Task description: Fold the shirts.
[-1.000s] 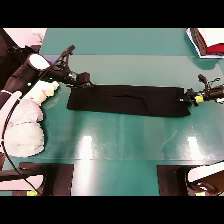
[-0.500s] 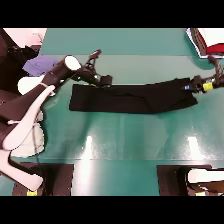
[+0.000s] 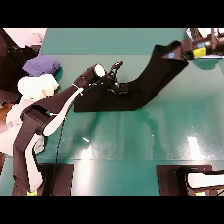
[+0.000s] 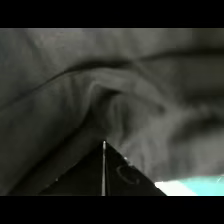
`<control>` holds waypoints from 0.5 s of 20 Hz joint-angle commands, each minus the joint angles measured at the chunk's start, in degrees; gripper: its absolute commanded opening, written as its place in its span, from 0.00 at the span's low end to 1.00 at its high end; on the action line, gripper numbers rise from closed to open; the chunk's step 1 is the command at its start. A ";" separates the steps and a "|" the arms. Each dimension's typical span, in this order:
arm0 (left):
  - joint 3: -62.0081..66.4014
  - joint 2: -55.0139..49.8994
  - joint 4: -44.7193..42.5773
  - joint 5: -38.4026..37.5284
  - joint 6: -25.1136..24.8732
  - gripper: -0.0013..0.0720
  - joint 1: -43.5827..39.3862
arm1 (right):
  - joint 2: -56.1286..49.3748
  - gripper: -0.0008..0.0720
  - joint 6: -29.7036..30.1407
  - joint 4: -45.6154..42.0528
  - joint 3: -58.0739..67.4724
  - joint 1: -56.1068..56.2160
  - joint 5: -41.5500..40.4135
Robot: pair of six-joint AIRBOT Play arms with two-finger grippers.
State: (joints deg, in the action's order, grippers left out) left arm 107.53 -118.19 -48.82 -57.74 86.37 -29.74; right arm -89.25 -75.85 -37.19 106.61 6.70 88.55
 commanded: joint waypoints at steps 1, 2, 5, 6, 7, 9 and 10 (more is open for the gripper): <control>0.98 -1.86 -0.17 1.14 0.42 0.05 -0.61 | -3.78 0.03 -1.75 0.50 8.15 7.19 -0.04; 0.98 -1.86 -0.15 1.64 0.39 0.05 -0.61 | -4.96 0.03 -1.81 -0.07 9.79 8.66 -0.04; 0.98 -1.77 -0.20 1.29 0.24 0.05 -0.31 | -6.38 0.03 -1.90 -0.46 10.05 11.52 -0.66; 1.01 -1.55 -0.24 0.68 0.26 0.05 0.26 | -6.36 0.03 -1.90 -0.42 9.01 11.96 -1.31; 1.55 -1.51 -0.28 -0.52 0.26 0.05 0.98 | -6.38 0.03 -1.81 -0.44 8.20 12.17 -1.44; 3.50 -1.44 -1.44 -4.07 0.26 0.05 2.86 | -6.38 0.03 -1.46 -0.44 7.17 12.17 -1.97; 4.70 -1.18 -2.05 -5.97 0.26 0.05 4.02 | -6.38 0.03 -1.07 -0.42 6.93 12.17 -2.60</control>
State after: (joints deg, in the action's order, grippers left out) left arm 110.10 -119.66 -49.50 -59.24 86.74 -27.90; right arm -95.26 -77.47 -37.65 114.24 18.02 87.15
